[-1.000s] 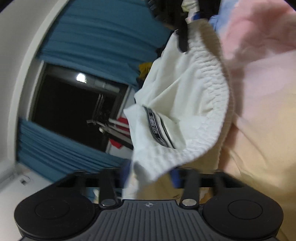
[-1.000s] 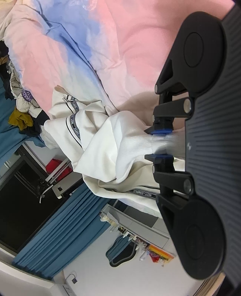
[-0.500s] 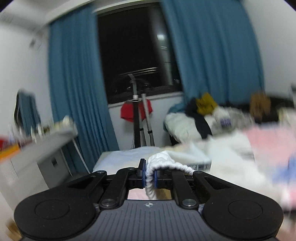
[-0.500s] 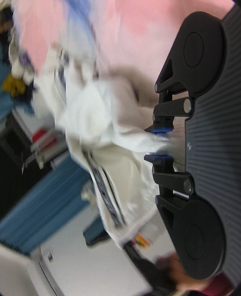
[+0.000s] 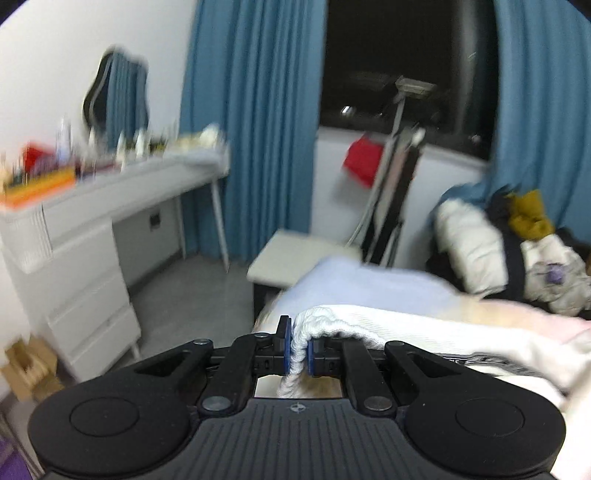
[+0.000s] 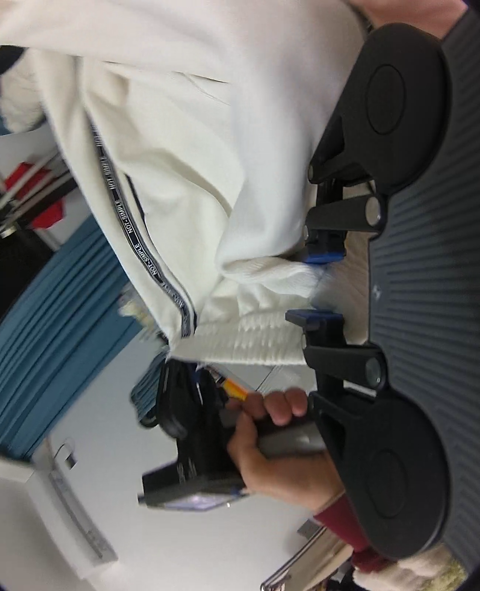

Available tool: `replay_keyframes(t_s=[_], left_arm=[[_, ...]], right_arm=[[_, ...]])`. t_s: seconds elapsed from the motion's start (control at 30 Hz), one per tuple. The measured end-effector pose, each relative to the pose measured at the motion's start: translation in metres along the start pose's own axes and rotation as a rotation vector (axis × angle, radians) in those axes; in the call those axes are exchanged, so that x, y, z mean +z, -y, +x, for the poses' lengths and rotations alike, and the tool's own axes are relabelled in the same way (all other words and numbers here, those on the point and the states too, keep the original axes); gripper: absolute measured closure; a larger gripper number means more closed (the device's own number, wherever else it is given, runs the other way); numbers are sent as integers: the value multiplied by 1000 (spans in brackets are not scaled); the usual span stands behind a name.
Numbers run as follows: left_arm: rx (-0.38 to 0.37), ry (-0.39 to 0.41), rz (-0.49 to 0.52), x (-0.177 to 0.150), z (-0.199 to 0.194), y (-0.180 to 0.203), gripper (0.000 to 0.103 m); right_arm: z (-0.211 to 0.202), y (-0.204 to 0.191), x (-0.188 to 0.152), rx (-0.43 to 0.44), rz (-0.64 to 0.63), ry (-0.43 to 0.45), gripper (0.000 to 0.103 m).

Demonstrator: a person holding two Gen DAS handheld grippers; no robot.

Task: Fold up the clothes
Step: 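Lay the sweatpants flat on the bed and open both grippers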

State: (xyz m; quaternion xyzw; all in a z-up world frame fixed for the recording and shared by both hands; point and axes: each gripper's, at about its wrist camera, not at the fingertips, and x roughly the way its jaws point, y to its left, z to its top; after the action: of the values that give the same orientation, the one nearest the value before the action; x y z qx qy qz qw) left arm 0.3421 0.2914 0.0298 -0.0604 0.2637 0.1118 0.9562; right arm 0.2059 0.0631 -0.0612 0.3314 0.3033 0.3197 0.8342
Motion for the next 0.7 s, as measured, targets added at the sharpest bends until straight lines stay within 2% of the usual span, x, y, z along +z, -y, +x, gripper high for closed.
replay_keyframes(t_s=[0.13,0.27,0.3,0.37,0.4,0.43,0.5,0.63,0.7], left_arm=[[-14,-102,-93,-23,70,-28,94],[-82,-87,-149,-46,74,-47,92],[-92,-79,-161,-49,71,-52,89],[-93,-64,-191,-51,59,-63,71],[-71,-55,-207,-56,47,-68,55],[-48,-47,-223,-60,35,-72,49],[-28,-35,-239,-67,10,-81,47],[-12,21,-252,-87,-54,-92,40],[-33,55,-260,-98,-88,-91,39]], right_arm=[[24,22,2,-8,-14,-59,72],[17,23,17,14,-58,-96,67],[12,22,21,18,-70,-104,63],[1,19,29,29,-81,-114,48],[-3,18,31,27,-83,-115,35],[-10,16,32,23,-83,-106,25],[-24,11,33,10,-81,-92,18],[-61,5,34,-91,-78,-129,17],[-91,4,33,-92,-116,-147,18]])
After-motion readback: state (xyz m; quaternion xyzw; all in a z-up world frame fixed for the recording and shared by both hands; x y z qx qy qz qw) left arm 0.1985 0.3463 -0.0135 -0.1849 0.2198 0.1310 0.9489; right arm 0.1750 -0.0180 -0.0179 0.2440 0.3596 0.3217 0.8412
